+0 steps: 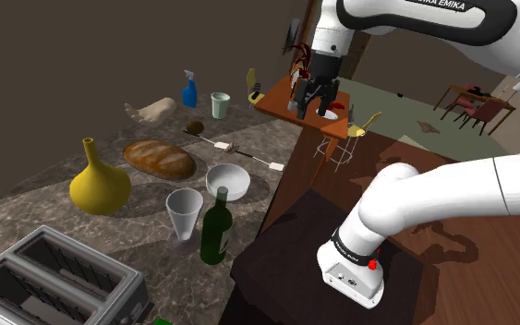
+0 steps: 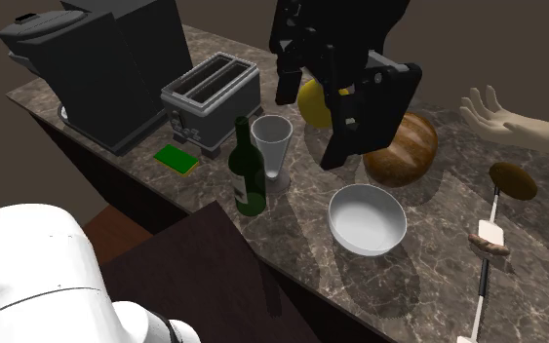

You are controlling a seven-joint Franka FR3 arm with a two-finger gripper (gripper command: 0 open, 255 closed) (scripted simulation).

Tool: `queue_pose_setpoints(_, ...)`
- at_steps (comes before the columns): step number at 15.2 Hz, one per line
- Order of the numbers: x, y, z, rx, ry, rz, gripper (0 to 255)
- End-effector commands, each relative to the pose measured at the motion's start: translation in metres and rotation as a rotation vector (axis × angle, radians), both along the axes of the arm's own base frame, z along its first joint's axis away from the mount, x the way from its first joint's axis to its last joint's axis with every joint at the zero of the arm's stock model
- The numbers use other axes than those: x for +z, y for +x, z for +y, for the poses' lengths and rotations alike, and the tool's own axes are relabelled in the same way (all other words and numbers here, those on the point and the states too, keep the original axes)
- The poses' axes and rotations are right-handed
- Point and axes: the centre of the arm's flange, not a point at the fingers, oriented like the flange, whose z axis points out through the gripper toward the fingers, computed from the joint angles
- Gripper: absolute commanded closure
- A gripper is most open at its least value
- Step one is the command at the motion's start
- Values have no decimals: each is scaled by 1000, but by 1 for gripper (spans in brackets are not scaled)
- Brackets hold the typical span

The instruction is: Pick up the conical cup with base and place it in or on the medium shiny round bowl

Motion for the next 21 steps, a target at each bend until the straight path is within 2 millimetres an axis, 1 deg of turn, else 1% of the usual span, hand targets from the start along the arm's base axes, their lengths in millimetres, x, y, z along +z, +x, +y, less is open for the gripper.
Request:
queue_pose_setpoints(1, 0, 0, 0, 0, 0, 0, 0)
queue_pose_setpoints(11, -97, 58, 64, 24, 42, 2, 0)
queue_pose_setpoints(21, -191, 114, 133, 47, 84, 4, 0)
